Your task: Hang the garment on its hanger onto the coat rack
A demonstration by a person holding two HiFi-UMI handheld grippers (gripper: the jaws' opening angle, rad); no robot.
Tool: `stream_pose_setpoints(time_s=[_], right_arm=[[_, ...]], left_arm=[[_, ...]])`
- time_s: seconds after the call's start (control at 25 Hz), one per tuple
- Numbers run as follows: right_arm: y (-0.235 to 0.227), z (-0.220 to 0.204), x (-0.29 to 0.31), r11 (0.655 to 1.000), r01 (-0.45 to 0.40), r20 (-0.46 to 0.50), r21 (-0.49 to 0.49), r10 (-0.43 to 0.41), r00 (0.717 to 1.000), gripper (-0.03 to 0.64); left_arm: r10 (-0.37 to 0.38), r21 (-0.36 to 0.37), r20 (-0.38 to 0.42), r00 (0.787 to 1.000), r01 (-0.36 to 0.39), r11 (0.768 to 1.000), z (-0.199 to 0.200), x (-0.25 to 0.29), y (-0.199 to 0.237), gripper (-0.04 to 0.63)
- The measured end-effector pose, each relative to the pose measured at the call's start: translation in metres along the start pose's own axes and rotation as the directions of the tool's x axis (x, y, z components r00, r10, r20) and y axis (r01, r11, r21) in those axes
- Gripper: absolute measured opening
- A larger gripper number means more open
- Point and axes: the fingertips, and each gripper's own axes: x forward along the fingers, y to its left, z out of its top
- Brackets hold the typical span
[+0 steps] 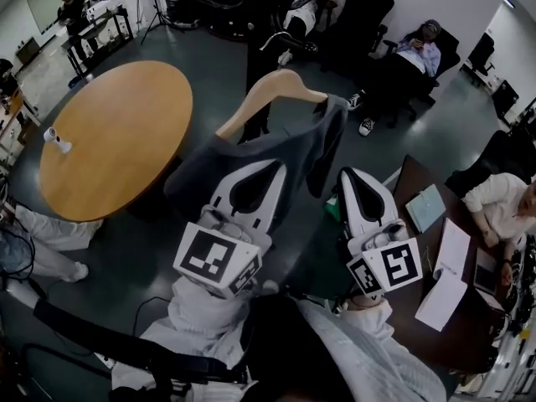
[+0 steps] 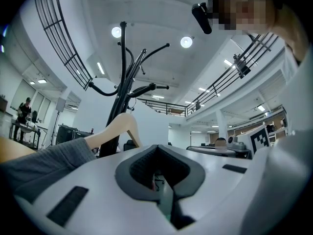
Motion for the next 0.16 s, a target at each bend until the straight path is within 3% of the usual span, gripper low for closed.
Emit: stream_pose_setpoints(time_s=[0.16], right_arm=[[0.0010,0.0006,-0.0003,1.000,-0.003,-0.001,-0.001,0.003,1.000,0.000]], left_arm=[[0.001,-0.002,-0.001,1.000,-0.001,1.000,0.0002,-0.0010,-0.0005,0.006]])
